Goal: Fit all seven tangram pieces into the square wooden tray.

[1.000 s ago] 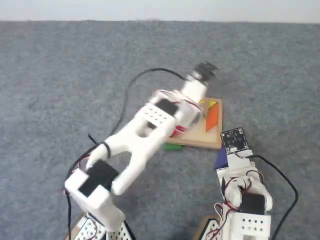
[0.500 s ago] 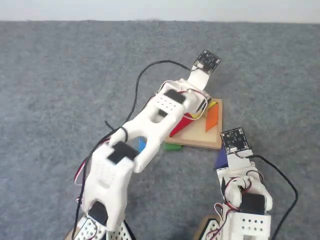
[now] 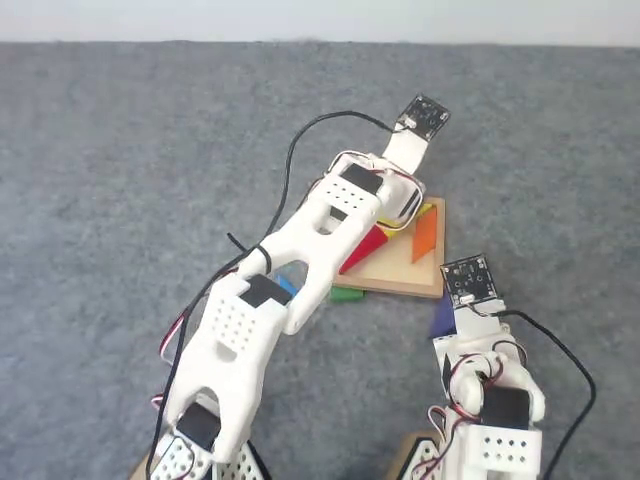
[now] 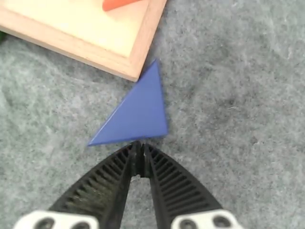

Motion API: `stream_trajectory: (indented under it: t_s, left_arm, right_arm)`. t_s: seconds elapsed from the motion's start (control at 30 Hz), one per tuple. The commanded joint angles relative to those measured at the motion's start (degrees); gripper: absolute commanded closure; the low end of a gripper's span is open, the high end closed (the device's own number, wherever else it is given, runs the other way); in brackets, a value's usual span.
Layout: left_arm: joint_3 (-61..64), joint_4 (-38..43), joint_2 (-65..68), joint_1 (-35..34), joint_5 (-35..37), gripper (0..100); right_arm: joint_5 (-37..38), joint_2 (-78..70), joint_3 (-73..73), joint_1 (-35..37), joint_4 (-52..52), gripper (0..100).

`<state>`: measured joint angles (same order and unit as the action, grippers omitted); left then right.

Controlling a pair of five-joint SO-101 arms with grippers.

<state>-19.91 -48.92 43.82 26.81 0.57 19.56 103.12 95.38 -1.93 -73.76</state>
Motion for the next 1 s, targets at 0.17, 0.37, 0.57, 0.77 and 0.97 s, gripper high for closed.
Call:
stream_trajectory:
  t_s: [0.17,0.37,0.57,0.77,0.97]
  left_arm:
    - [-2.6,-8.7,-3.6,0.3,-0.6,81]
    - [-2.5,-14.5,-5.5,1.9,-0.7,81]
    - [-2.5,-19.0,-7.5,4.6,-0.8,81]
    - [-2.5,-19.7,-9.9,4.9,-0.8,81]
    - [-2.5,-23.9,-15.6,5.4,-3.0,81]
  right_arm:
    - [-0.1,1.2,1.1,-0.5,0.3,99.1]
    - [-0.1,1.2,1.1,-0.5,0.3,99.1]
    - [-0.1,1.2,1.1,-0.5,0.3,99.1]
    - [-0.1,1.2,1.1,-0.5,0.3,99.1]
    - [-0.1,1.2,1.1,-0.5,0.3,99.1]
